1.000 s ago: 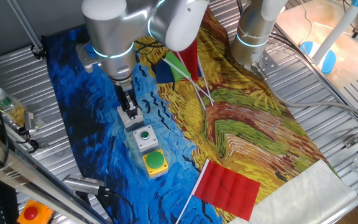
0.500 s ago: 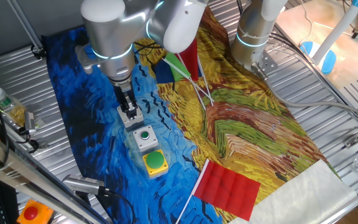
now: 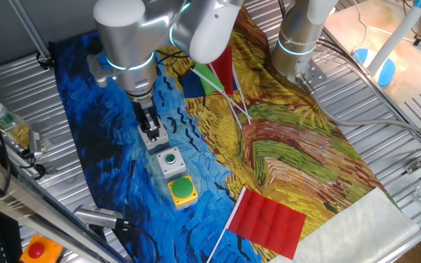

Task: Press three buttons from left to right in sequence

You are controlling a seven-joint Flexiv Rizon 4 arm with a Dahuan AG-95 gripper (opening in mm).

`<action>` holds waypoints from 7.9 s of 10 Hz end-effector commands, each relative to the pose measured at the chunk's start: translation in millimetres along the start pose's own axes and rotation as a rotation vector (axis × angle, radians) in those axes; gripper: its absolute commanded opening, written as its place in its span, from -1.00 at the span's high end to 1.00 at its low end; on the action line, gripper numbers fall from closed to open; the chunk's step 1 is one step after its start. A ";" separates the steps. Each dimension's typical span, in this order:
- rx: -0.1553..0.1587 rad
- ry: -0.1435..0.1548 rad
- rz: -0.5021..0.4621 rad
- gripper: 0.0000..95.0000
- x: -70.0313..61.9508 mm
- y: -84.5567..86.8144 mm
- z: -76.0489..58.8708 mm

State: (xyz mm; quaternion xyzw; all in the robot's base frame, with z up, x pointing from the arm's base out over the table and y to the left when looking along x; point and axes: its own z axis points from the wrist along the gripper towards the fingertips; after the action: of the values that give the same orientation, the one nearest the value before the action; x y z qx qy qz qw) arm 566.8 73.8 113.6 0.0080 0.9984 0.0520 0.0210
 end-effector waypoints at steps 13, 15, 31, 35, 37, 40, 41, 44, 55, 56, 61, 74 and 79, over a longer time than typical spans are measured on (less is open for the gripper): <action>-0.005 0.003 -0.018 0.20 18.4 -4.4 8.5; -0.008 0.004 -0.020 0.20 18.2 -5.2 12.2; -0.026 -0.014 -0.017 0.20 24.0 -3.5 -3.1; -0.030 -0.008 -0.008 0.20 27.0 -1.5 -11.2; -0.023 -0.005 -0.008 0.20 27.7 0.2 -13.1; -0.020 -0.006 0.007 0.20 26.3 8.1 -10.4; -0.017 -0.009 0.023 0.20 24.9 15.7 -6.9; -0.015 -0.016 0.048 0.20 23.6 29.9 -1.9; 0.029 -0.035 0.100 0.20 22.6 56.8 10.1; 0.030 -0.036 0.101 0.20 22.6 57.2 10.4; 0.027 -0.027 0.099 0.20 22.9 61.5 13.0; 0.013 -0.031 0.098 0.20 20.1 59.2 22.2; 0.013 -0.030 0.108 0.20 13.0 62.0 20.2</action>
State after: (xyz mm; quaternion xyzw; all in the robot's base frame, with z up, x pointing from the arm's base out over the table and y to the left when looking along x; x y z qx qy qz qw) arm 557.0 138.6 99.4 0.0625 0.9964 0.0464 0.0324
